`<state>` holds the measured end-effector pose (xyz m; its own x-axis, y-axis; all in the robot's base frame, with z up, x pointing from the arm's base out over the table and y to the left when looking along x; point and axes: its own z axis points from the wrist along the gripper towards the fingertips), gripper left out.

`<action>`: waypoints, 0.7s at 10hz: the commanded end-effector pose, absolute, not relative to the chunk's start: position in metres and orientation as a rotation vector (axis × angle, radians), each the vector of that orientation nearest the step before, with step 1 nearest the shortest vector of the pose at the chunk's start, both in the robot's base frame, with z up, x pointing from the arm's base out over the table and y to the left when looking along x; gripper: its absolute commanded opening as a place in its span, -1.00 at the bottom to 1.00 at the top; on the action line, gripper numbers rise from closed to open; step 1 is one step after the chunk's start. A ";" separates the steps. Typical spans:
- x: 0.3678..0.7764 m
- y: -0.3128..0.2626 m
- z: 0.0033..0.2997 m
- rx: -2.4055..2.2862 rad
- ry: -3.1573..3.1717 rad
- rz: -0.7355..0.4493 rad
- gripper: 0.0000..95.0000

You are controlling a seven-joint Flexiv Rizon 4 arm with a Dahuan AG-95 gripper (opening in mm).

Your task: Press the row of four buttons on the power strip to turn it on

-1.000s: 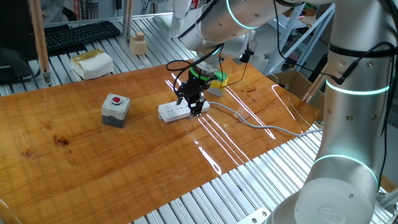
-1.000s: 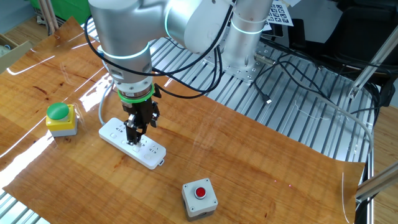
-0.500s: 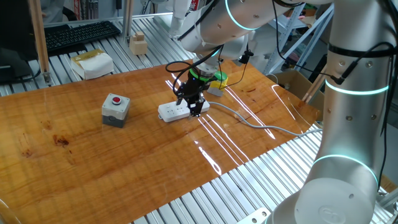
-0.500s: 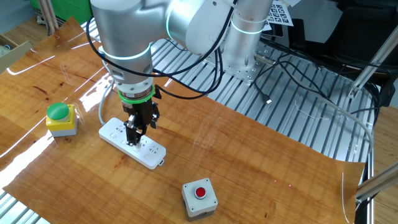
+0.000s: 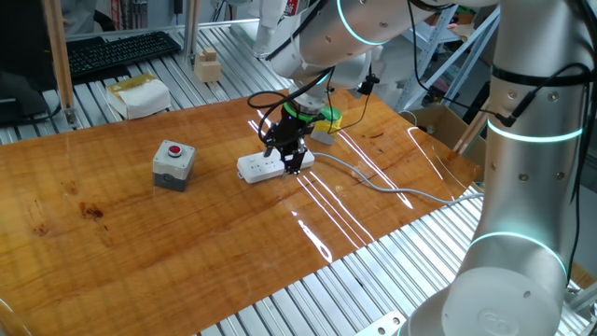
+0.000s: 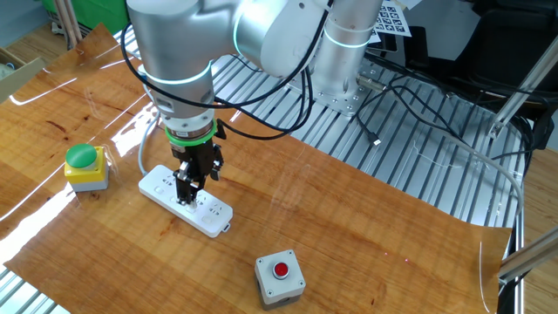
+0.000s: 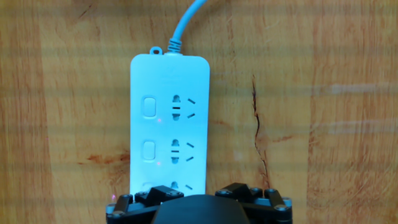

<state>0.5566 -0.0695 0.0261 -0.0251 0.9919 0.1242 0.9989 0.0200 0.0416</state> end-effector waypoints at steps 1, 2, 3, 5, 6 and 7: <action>0.558 -0.069 0.027 -2.153 -2.197 -0.182 0.60; 0.558 -0.069 0.027 -2.152 -2.196 -0.182 0.60; 0.559 -0.069 0.027 -2.151 -2.196 -0.183 0.60; 0.559 -0.069 0.025 -2.150 -2.197 -0.185 0.60; 0.560 -0.068 0.022 -2.150 -2.198 -0.183 0.60; 0.560 -0.067 0.016 -2.148 -2.200 -0.183 0.60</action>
<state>0.5610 -0.0671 0.0163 -0.0284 0.9920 0.1231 0.9987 0.0230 0.0447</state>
